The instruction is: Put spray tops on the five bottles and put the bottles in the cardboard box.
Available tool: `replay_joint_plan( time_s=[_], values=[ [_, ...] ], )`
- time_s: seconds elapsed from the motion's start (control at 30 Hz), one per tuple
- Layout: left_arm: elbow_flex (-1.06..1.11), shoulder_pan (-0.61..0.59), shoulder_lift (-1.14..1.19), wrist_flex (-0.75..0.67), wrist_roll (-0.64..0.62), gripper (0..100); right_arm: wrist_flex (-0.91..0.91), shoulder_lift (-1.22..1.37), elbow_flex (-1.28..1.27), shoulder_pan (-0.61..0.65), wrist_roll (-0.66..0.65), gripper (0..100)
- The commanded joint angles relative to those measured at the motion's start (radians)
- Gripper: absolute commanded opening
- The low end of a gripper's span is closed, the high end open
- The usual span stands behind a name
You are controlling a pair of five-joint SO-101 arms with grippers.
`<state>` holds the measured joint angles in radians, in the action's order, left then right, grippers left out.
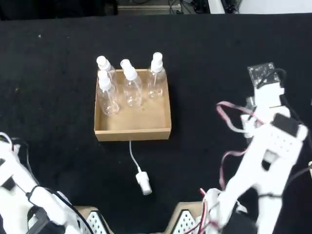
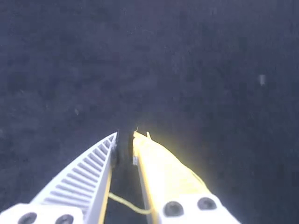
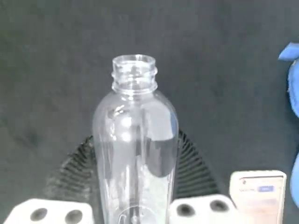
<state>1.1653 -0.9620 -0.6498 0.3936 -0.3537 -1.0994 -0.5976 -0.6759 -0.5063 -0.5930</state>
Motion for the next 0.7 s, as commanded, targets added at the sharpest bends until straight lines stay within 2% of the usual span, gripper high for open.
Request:
replay_joint_plan(
  time_s=[0.0,0.07,0.2,0.37,0.43,0.5,0.67],
  values=[
    [-0.28,0.154,-0.092,0.454,0.238,4,0.002,-0.197,-0.042,0.066,0.169,1.1],
    [-0.36,0.243,-0.107,0.603,0.361,4,0.002,-0.255,-0.077,0.068,0.209,1.1],
    [-0.478,0.412,-0.123,0.868,0.598,5,0.0,-0.3,-0.127,0.04,0.184,1.1],
    [-0.673,0.59,-0.123,1.201,0.767,20,0.002,-0.285,-0.128,-0.084,0.155,1.1],
    [-0.771,0.668,-0.123,1.304,0.827,20,0.002,-0.285,-0.128,-0.127,0.112,1.1],
    [-0.852,0.765,-0.123,1.372,0.885,19,0.002,-0.283,-0.128,-0.175,0.08,1.1],
    [-0.88,0.99,-0.118,1.366,0.902,15,0.009,-0.283,-0.128,-0.292,0.014,1.1]
  ],
)
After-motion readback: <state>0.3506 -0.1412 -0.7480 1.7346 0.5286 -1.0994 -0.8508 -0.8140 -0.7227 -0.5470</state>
